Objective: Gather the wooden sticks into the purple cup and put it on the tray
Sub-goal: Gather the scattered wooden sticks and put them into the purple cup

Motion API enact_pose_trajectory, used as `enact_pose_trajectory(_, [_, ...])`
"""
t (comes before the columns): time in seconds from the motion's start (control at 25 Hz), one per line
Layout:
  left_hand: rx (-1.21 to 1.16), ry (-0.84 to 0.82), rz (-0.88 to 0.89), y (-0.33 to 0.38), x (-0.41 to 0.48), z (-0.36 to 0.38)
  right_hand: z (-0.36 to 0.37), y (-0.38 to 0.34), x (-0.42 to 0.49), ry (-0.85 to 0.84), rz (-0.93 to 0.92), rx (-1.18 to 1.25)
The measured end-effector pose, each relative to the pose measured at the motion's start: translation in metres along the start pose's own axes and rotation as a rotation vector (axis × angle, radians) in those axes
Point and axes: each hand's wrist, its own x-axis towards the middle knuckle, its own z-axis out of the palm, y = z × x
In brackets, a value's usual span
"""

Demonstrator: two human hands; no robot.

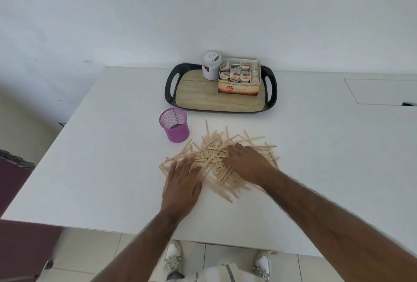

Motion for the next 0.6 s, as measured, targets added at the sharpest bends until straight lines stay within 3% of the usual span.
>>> enact_pose_trajectory(0.24, [-0.084,0.069,0.054,0.014,0.013,0.008,0.006,-0.002,0.001,0.081,0.013,-0.026])
enact_pose_trajectory(0.36, [-0.173,0.070,-0.014,0.013,0.018,0.004,0.006,0.001,0.003,0.139,-0.015,0.019])
enact_pose_trajectory(0.48, [-0.415,0.094,-0.139,0.021,0.024,-0.006,0.002,0.005,0.004,0.170,-0.014,0.057])
enact_pose_trajectory(0.6, [-0.821,0.210,-0.366,0.038,0.037,-0.021,-0.015,0.005,0.003,0.196,0.068,0.159])
